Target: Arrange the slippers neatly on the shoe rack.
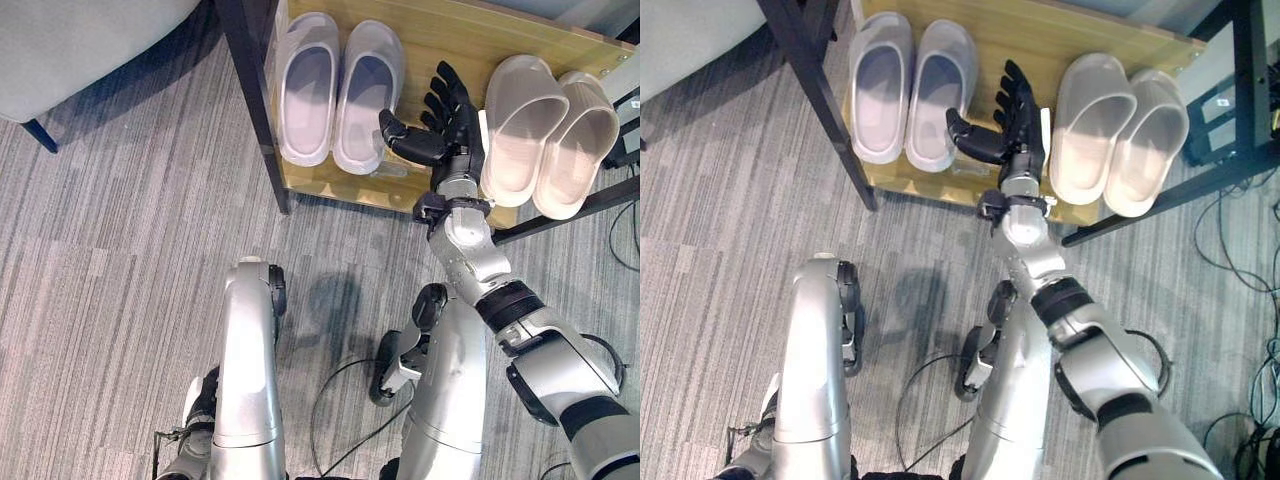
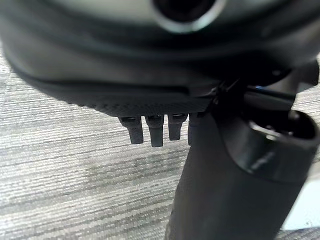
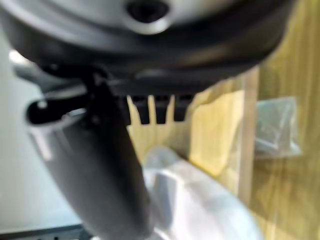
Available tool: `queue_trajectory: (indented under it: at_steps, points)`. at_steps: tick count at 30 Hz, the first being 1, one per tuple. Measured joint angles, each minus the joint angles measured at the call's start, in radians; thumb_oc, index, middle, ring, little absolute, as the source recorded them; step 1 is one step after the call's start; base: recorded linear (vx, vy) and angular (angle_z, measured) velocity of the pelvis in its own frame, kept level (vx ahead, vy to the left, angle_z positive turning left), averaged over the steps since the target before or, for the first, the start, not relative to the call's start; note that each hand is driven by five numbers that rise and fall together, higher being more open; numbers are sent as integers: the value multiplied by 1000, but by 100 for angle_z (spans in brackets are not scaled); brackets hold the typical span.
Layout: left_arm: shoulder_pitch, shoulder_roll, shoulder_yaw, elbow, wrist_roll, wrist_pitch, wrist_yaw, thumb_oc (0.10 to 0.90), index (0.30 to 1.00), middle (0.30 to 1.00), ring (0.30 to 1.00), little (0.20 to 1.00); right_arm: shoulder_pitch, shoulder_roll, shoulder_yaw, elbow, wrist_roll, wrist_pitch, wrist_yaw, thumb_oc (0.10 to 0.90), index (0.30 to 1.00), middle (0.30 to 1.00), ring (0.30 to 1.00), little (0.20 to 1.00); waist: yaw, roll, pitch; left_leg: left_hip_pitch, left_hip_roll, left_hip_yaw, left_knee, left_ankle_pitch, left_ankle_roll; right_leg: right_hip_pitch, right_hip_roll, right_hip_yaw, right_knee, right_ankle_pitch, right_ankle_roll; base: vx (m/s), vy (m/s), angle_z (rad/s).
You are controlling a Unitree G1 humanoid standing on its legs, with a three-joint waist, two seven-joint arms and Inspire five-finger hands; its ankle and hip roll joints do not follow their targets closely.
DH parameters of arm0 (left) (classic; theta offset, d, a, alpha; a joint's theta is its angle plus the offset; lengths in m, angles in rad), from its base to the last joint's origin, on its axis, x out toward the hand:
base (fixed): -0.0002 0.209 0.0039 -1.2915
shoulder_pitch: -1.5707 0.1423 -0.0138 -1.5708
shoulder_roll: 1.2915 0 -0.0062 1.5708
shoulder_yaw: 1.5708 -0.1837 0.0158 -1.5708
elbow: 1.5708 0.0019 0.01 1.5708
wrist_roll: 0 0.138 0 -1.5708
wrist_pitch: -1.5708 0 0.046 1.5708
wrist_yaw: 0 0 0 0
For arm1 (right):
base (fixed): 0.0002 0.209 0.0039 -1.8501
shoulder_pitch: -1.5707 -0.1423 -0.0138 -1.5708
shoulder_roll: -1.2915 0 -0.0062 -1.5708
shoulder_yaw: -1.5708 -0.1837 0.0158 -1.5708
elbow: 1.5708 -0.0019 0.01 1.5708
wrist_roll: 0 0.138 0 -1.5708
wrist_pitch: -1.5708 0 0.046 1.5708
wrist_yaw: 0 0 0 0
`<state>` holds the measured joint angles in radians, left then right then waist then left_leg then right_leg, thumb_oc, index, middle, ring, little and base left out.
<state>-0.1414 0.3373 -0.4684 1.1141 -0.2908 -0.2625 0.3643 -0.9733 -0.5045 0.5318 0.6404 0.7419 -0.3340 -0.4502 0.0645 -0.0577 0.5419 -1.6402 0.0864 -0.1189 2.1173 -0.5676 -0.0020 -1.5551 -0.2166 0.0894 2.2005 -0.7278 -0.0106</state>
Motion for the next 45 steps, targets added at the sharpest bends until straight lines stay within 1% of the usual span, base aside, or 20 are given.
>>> queue_trajectory:
  at_steps: [3,6,7,9,11,13,15,17,18,22,23,29,32,33,37,40,42,43,44,45]
  points:
    - [3,0,0,-12,3,-1,-1,800,900,900,900,900,26,-33,-10,-63,-43,-2,0,800,900,900,900,900,-4,1,0,-1,0,0,0,0,0,-2,1,0,0,0,0,0,0,0]
    - [10,0,1,-27,30,-4,-2,800,900,900,900,900,80,-95,-20,-207,-101,-10,6,800,900,900,900,900,-4,8,5,-3,0,-1,4,0,-1,-2,1,0,3,-1,3,0,0,0]
    - [11,1,1,-26,37,-3,-2,800,900,900,900,900,82,-100,-20,-221,-119,-18,10,800,900,900,900,900,-10,8,5,-3,0,-1,5,0,-1,-1,1,1,3,-2,4,0,0,0]
    - [18,1,11,-34,39,-8,-3,800,900,900,900,900,155,-158,-43,-388,-182,-24,10,800,900,900,900,900,-21,11,6,-7,-3,0,7,0,-1,-1,1,3,5,-5,9,8,-18,4]
    - [20,1,16,-36,40,-10,-3,800,900,900,900,900,193,-191,-48,-485,-247,-43,12,800,900,900,900,900,-30,11,6,-6,-5,0,7,-1,-1,1,1,3,5,-5,10,0,0,0]
    - [11,-7,36,-34,40,-10,-3,800,900,900,900,900,261,-203,-91,-606,-280,-52,11,800,900,900,900,900,-37,11,7,-6,-5,1,8,-1,-1,0,1,5,7,-6,11,0,0,0]
    - [10,-9,39,-33,40,-13,2,800,900,900,900,900,269,-210,-86,-644,-327,-77,28,800,900,900,900,900,-57,10,7,-5,-6,0,11,-1,-1,1,1,6,9,-6,12,0,0,0]
    - [9,-12,55,-35,51,-40,2,800,900,900,900,900,339,-285,-115,-708,-370,-80,42,800,900,900,900,900,-52,10,7,-4,-7,0,20,-2,-3,1,1,10,20,-13,8,0,-19,0]
    - [14,-12,61,-35,56,-42,4,800,900,900,900,900,376,-349,-118,-752,-382,-80,50,800,900,900,900,900,-53,10,7,-8,-7,-3,29,-6,-12,-1,1,11,28,-16,12,0,0,0]
    - [25,-18,81,-26,58,-38,5,800,900,900,900,900,451,-450,-152,-856,-456,-104,81,800,900,900,900,900,-83,9,7,-14,-9,-7,41,-10,-18,-7,3,15,44,-21,17,-4,-38,0]
    - [26,-17,81,-36,58,-39,5,800,900,900,900,900,466,-476,-152,-887,-457,-112,91,800,900,900,900,900,-85,9,7,-14,-9,-4,43,-10,-19,-10,3,18,48,-22,16,0,0,0]
    - [21,-18,88,-88,57,-48,5,800,900,900,900,900,468,-515,-115,-946,-448,-135,201,800,900,900,900,900,-86,9,7,-12,-11,-7,44,-11,-20,-13,4,17,53,-24,13,-10,-33,0]
    - [21,-9,91,-154,30,-54,20,800,900,900,900,900,468,-548,-59,-972,-404,-136,245,800,900,900,900,900,-87,9,7,-11,-13,-3,49,-12,-22,-12,3,25,61,-26,19,-16,-33,2]
    - [19,4,92,-187,12,-58,18,800,900,900,900,900,457,-552,-11,-973,-363,-136,281,800,900,900,900,900,-83,9,7,-10,-14,-1,51,-12,-22,-11,3,27,63,-27,20,-31,-22,2]
    - [55,8,93,-232,-46,-59,19,800,900,900,900,900,453,-569,70,-974,-250,-136,361,800,900,900,900,900,-82,10,7,-8,-16,0,50,-12,-22,-10,3,29,66,-28,21,-27,-17,1]
    - [61,9,93,-251,-69,-61,19,800,900,900,900,900,454,-598,107,-974,-231,-135,391,800,900,900,900,900,-79,10,7,-8,-18,-1,50,-12,-23,-9,-1,27,67,-33,15,-7,-11,1]
    - [80,22,88,-298,-72,-53,19,800,900,900,900,900,484,-600,97,-969,-229,-136,394,800,900,900,900,900,-76,12,8,-5,-18,0,47,-12,-23,-5,-2,27,67,-35,17,-23,-64,3]
    - [121,51,77,-383,-70,-51,14,800,900,900,900,900,539,-591,60,-959,-225,-135,396,800,900,900,900,900,-77,11,8,-3,-18,1,41,-12,-23,-5,-3,27,65,-37,15,-6,-76,8]
    - [161,78,77,-465,-67,-64,12,800,900,900,900,900,602,-547,9,-936,-211,-135,397,800,900,900,900,900,-74,10,8,1,-18,4,33,-11,-25,0,-2,27,57,-38,17,7,-48,7]
    - [174,84,76,-475,-60,-87,12,800,900,900,900,900,610,-525,5,-915,-190,-130,392,800,900,900,900,900,-75,10,8,9,-22,6,28,-11,-26,4,-1,28,52,-39,19,6,-54,1]
